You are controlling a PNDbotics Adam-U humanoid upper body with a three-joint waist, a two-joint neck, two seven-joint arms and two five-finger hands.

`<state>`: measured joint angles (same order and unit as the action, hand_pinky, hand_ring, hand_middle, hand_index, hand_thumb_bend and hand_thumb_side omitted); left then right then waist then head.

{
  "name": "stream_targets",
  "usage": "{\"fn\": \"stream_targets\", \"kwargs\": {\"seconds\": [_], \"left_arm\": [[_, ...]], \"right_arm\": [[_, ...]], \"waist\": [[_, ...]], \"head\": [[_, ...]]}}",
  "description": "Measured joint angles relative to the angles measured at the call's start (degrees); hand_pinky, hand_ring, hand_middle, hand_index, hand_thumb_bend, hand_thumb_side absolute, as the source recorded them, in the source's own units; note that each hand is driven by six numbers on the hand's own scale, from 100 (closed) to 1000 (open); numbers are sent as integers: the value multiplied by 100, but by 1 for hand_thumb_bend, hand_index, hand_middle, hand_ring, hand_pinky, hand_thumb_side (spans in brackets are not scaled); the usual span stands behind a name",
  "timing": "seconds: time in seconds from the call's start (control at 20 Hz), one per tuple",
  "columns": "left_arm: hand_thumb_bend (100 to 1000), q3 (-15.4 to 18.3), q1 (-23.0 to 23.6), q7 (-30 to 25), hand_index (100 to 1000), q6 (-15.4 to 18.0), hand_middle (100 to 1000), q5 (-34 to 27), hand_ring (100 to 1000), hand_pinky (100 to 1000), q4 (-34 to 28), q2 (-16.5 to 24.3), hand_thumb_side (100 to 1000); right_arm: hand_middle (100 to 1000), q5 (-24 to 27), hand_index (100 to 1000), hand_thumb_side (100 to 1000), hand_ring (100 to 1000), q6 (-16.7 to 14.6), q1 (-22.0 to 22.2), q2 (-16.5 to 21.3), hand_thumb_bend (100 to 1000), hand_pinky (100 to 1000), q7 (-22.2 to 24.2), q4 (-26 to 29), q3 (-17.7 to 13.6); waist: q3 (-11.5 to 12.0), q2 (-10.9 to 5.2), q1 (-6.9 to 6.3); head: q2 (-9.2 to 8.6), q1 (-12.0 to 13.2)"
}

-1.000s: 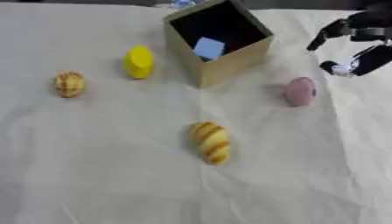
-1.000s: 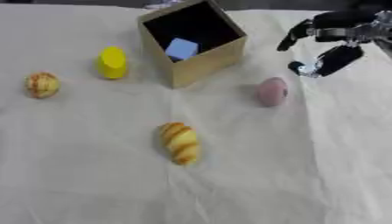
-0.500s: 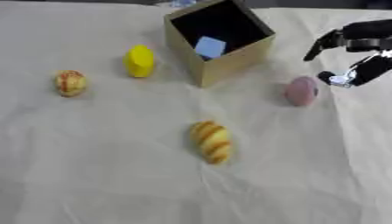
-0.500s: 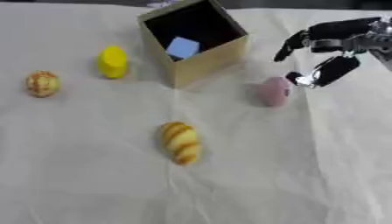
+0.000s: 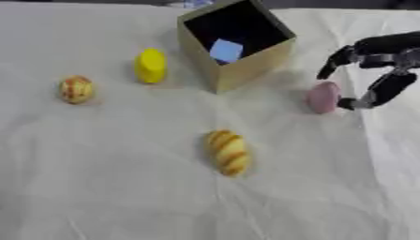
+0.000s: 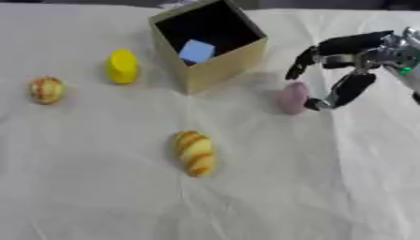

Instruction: Pick up objects on the table and place them in the box.

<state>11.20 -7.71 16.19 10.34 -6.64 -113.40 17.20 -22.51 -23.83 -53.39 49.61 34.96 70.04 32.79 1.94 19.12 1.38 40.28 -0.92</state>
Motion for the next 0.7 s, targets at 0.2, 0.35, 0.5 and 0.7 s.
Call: {"fn": "stream_targets", "kwargs": {"seconds": [0.2,0.35,0.5,0.7], "left_arm": [[186,-3,-5,-15,804,3,627,-5,637,842,0,-1,770],[184,-3,-15,-25,804,-3,627,-14,637,842,0,-2,771],[183,-4,-33,-40,804,4,627,-17,637,842,0,-3,773],[182,-4,-33,-62,805,8,627,-22,638,843,0,-4,774]], "right_arm": [[760,-132,866,288,808,63,1,-51,349,882,-108,-85,-10],[756,-217,858,290,804,73,2,-58,365,879,-201,-125,-34],[750,-325,848,280,802,51,2,-112,382,877,-240,-187,-34],[731,-465,820,258,796,9,4,-148,393,874,-274,-304,-54]], "waist": [[7,36,-23],[7,51,-22],[13,72,-28],[18,79,-52]], "head": [[-2,-12],[-5,-15],[-8,-16],[-32,-16]]}}
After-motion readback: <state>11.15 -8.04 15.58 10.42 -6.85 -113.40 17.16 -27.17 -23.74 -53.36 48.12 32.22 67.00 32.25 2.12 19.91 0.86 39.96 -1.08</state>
